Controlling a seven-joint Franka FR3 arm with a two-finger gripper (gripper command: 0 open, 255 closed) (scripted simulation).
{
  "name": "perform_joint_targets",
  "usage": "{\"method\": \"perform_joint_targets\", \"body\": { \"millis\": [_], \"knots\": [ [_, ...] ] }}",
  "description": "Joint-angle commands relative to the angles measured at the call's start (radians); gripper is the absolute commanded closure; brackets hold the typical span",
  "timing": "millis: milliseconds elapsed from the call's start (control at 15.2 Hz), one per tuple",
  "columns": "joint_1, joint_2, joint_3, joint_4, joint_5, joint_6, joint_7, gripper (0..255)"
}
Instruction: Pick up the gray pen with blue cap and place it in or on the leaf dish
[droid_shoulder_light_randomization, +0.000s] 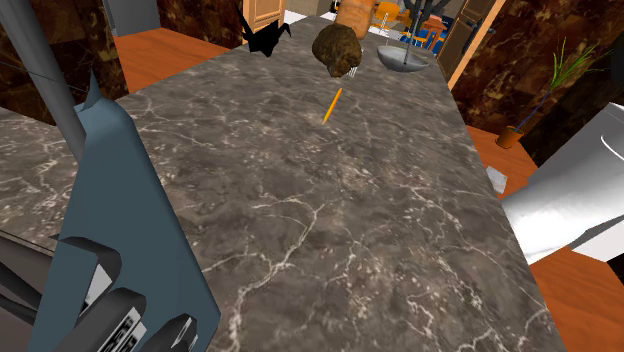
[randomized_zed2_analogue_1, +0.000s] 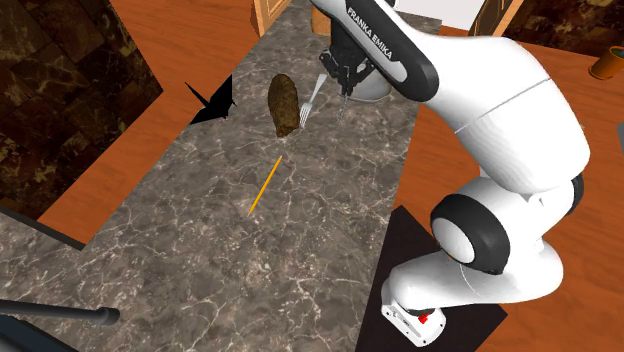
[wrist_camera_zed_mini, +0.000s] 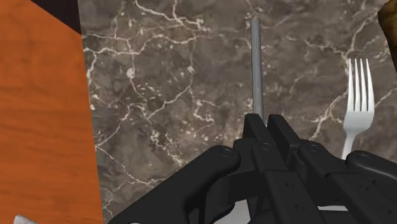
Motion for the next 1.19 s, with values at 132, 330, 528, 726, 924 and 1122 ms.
{"method": "perform_joint_targets", "body": {
  "millis": [132,330,528,726,924,1122],
  "knots": [
    [-0.027,0.107,-0.028,0.122,-0.043,-0.019,-0.069,255],
    [-0.041,0.212,-0.043,0.259,-0.078,-0.053,-0.113,255],
    [-0.046,0.349,-0.055,0.454,-0.121,-0.113,-0.157,255],
    [-0.007,0.573,-0.072,0.822,-0.189,-0.257,-0.203,255],
    [-0.062,0.427,-0.065,0.525,-0.143,-0.106,-0.196,255],
    [-0.083,0.363,-0.065,0.38,-0.123,-0.024,-0.197,255]
  ]
}}
